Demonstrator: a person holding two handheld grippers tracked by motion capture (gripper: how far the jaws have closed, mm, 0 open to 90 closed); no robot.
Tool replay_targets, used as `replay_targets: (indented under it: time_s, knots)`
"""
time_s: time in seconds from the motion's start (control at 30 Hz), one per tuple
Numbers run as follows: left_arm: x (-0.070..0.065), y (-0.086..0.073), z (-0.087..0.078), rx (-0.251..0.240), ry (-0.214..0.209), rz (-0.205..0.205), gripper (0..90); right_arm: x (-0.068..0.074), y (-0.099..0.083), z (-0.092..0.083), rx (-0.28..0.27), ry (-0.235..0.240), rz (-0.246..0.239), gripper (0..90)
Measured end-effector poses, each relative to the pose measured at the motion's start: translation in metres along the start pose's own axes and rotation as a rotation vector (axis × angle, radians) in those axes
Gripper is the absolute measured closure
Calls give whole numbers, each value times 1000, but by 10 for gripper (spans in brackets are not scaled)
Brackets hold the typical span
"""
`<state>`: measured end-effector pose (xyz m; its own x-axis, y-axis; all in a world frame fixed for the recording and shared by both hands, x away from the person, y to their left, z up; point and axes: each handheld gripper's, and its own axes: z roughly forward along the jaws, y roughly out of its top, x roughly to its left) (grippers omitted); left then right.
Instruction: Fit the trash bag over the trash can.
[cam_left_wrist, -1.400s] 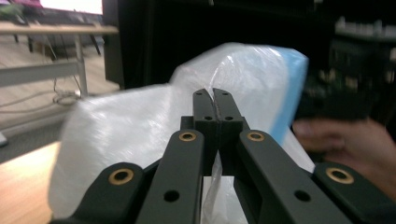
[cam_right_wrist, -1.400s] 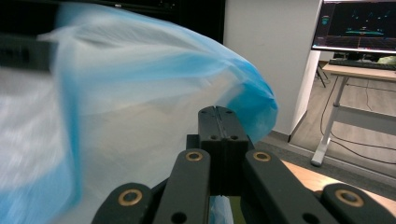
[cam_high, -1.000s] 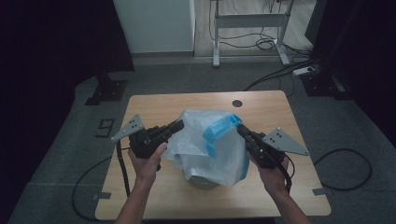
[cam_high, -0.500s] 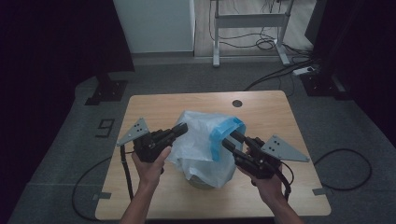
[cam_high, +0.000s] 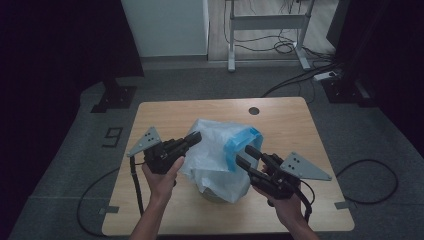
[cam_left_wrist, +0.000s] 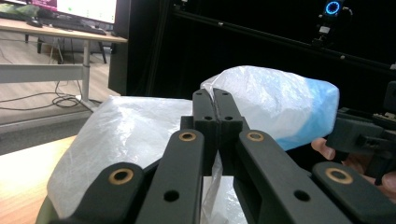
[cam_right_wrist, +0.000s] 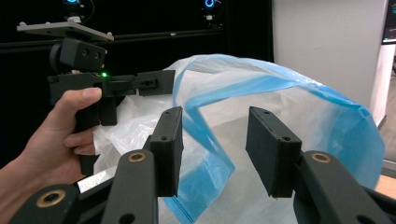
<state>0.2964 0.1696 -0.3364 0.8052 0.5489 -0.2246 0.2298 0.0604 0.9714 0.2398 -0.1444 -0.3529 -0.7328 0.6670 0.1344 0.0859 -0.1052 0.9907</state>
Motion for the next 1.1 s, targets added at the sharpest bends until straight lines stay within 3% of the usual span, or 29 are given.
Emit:
replay_targets:
  time_s: [0.37, 0.5, 0.57, 0.6, 0.7, 0.87, 0.97, 1.1]
  knots:
    - [-1, -4, 1, 9, -8, 7, 899, -9, 3, 11, 10, -30, 38, 596]
    - [-2, -4, 1, 11, -13, 10, 899, -11, 2, 19, 20, -8, 67, 750]
    - [-3, -4, 0, 8, -15, 9, 899, -11, 2, 22, 19, -2, 57, 872]
    - [-3, -4, 0, 6, -14, 11, 899, -11, 1, 22, 12, 0, 51, 888]
    - [-1, -4, -4, -17, -12, 10, 899, -13, 0, 22, 26, -9, 23, 893]
    - [7, -3, -7, -65, 1, -13, 899, -23, -5, 20, 55, -28, 19, 893]
    - [16, -4, -10, -116, 10, -51, 899, -29, -7, 17, 75, -53, 1, 893]
    - [28, -2, -15, -163, 35, -77, 900, -46, -8, 12, 92, -98, 12, 893]
